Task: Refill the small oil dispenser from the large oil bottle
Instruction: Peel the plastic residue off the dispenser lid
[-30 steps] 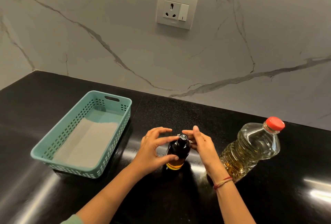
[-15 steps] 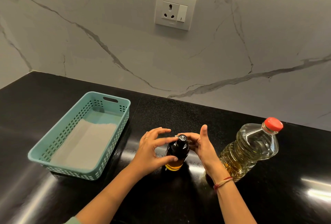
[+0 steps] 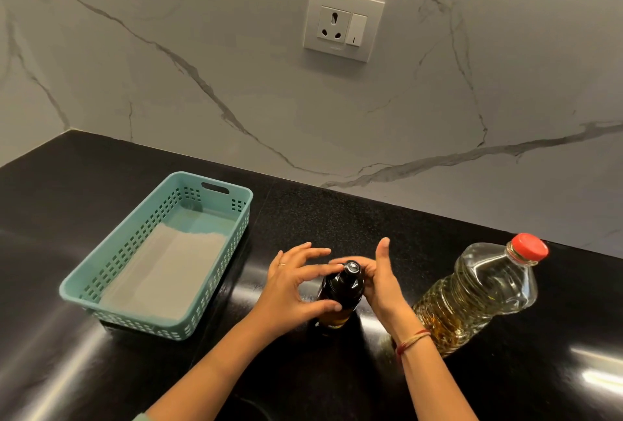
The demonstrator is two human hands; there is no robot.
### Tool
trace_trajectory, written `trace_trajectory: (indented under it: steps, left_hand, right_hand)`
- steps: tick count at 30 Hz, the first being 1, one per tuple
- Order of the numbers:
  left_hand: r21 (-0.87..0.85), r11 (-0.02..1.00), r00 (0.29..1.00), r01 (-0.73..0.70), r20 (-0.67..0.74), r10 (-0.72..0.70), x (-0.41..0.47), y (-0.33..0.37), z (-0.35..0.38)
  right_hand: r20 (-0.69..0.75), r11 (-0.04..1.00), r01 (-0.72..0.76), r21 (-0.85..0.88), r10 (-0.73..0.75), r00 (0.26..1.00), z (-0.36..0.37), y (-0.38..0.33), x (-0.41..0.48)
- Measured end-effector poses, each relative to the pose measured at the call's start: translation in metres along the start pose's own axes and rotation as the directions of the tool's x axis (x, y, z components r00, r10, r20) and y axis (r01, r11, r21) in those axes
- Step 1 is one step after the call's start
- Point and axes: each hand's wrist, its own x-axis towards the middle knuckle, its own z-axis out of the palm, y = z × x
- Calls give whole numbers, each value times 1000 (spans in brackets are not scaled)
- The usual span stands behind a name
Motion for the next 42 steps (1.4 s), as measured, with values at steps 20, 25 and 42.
trace_trajectory:
  steps: [20,25,42]
  left_hand:
    - [-277,958,996,68,81,-48,-2,7,-1]
    - [-305,948,996,90,55,-77,-3,8,0]
    - [-659,631,884,408,114,-453,-6,5,-6]
  right_hand:
    - [65,998,64,-5,-64,996,-3,5,2]
    - [-122,891,384,-241,-420,899,-3,2,-20]
    - [-34,565,488,-665,-676,736,3,-1,-41]
